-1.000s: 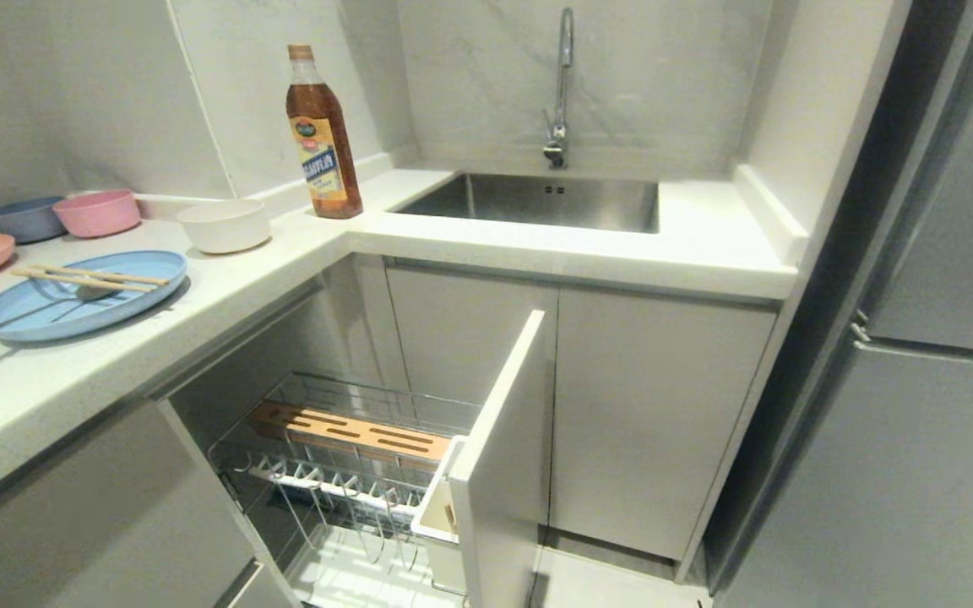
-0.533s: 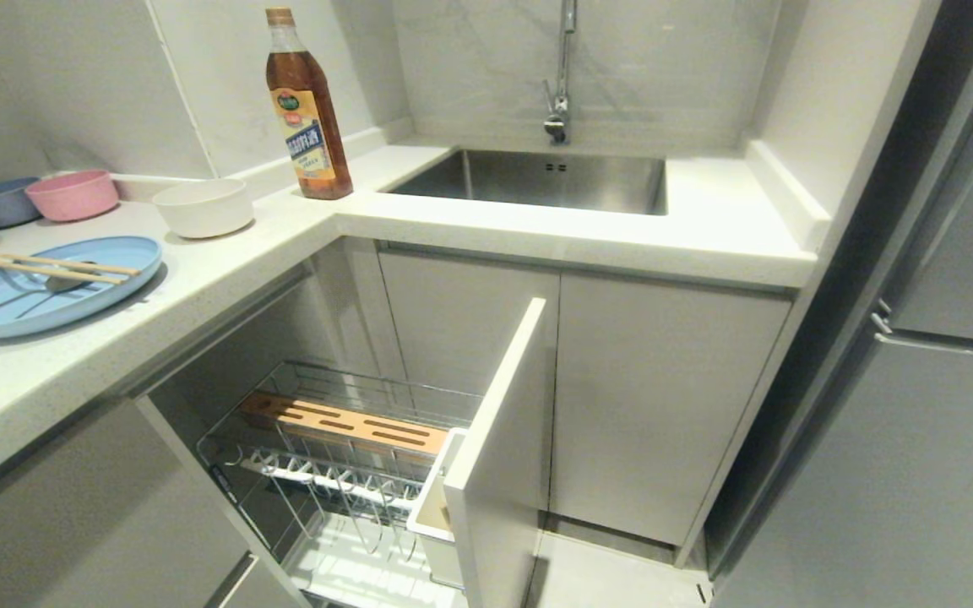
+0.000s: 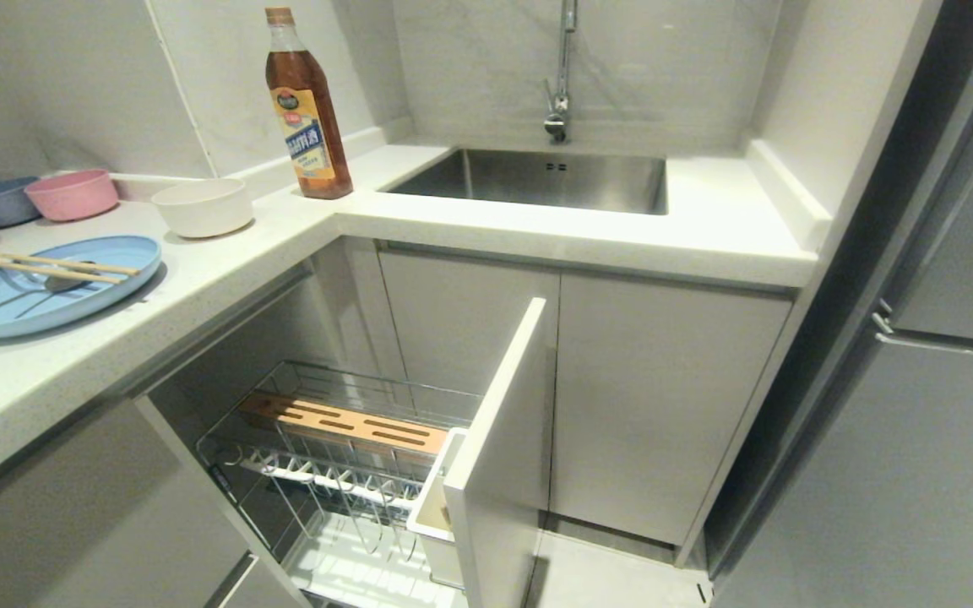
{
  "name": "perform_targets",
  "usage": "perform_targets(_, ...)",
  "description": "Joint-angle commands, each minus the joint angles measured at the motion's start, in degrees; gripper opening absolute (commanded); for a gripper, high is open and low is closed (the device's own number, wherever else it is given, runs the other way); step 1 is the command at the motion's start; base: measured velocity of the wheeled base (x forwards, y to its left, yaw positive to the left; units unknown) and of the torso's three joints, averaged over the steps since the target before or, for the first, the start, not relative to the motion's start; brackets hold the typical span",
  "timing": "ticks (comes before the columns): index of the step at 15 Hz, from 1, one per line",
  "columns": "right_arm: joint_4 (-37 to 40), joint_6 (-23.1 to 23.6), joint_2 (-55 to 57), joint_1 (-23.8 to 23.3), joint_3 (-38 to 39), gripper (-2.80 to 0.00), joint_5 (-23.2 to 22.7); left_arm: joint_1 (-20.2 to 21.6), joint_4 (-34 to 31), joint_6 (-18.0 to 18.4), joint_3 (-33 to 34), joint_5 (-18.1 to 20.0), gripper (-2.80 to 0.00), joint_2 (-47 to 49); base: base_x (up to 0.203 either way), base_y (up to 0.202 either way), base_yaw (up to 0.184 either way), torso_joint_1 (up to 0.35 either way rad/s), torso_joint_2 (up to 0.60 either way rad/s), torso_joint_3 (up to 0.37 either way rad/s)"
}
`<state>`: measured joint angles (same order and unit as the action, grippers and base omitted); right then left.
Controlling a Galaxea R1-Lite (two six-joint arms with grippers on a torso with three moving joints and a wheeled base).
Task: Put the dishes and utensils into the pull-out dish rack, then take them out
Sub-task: Pick up the chopsticks and place it in the cupboard
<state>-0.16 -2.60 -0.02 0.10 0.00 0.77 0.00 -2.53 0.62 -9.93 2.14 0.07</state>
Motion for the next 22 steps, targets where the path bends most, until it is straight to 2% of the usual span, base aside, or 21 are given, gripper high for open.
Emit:
perform_targets(1, 0.0, 0.0, 0.0, 0.0, 0.0, -2.80, 0.0, 0.0, -1.9, -0.1, -6.8, 0.4, -2.80, 0.3, 0.000, 0.000, 0.000, 0.000, 0.00, 0.000)
perform_targets(4, 0.0, 0.0, 0.0, 0.0, 0.0, -2.80, 0.0, 0.0, -5.5, 0.0, -20.0, 1.0, -2.80, 6.7, 0.000, 0.000, 0.000, 0.000, 0.00, 0.000)
perform_targets(7, 0.0, 0.0, 0.0, 0.0, 0.0, -2.80, 0.0, 0.0, -6.4, 2.4, -32.6, -0.7, -2.80, 19.6, 0.000, 0.000, 0.000, 0.000, 0.00, 0.000)
perform_targets(11, 0.0, 0.0, 0.0, 0.0, 0.0, -2.80, 0.0, 1.2, -6.7, 3.8, -53.6, -2.2, -2.80, 37.4, 0.000, 0.000, 0.000, 0.000, 0.00, 0.000)
perform_targets(13, 0.0, 0.0, 0.0, 0.0, 0.0, -2.80, 0.0, 2.2, -7.1, 2.4, -61.1, -5.3, -2.80, 45.6, 0.000, 0.000, 0.000, 0.000, 0.00, 0.000)
perform_targets(14, 0.0, 0.0, 0.0, 0.0, 0.0, -2.80, 0.0, 1.9, -7.0, 1.5, -63.2, -9.0, -2.80, 49.2, 0.000, 0.000, 0.000, 0.000, 0.00, 0.000)
perform_targets(15, 0.0, 0.0, 0.0, 0.0, 0.0, -2.80, 0.0, 1.5, -6.9, 0.0, -64.3, -13.0, -2.80, 52.3, 0.000, 0.000, 0.000, 0.000, 0.00, 0.000)
perform_targets(16, 0.0, 0.0, 0.0, 0.0, 0.0, -2.80, 0.0, 1.1, -6.9, -3.0, -65.5, -16.5, -2.80, 55.6, 0.000, 0.000, 0.000, 0.000, 0.00, 0.000)
perform_targets(19, 0.0, 0.0, 0.0, 0.0, 0.0, -2.80, 0.0, 1.8, -8.7, -14.0, -70.5, -24.1, -2.80, 65.7, 0.000, 0.000, 0.000, 0.000, 0.00, 0.000)
perform_targets(20, 0.0, 0.0, 0.0, 0.0, 0.0, -2.80, 0.0, 2.0, -11.3, -18.2, -73.4, -26.5, -2.80, 68.9, 0.000, 0.000, 0.000, 0.000, 0.00, 0.000)
perform_targets(22, 0.0, 0.0, 0.0, 0.0, 0.0, -2.80, 0.0, 2.2, -20.7, -27.1, -80.8, -28.9, -2.80, 74.9, 0.000, 0.000, 0.000, 0.000, 0.00, 0.000)
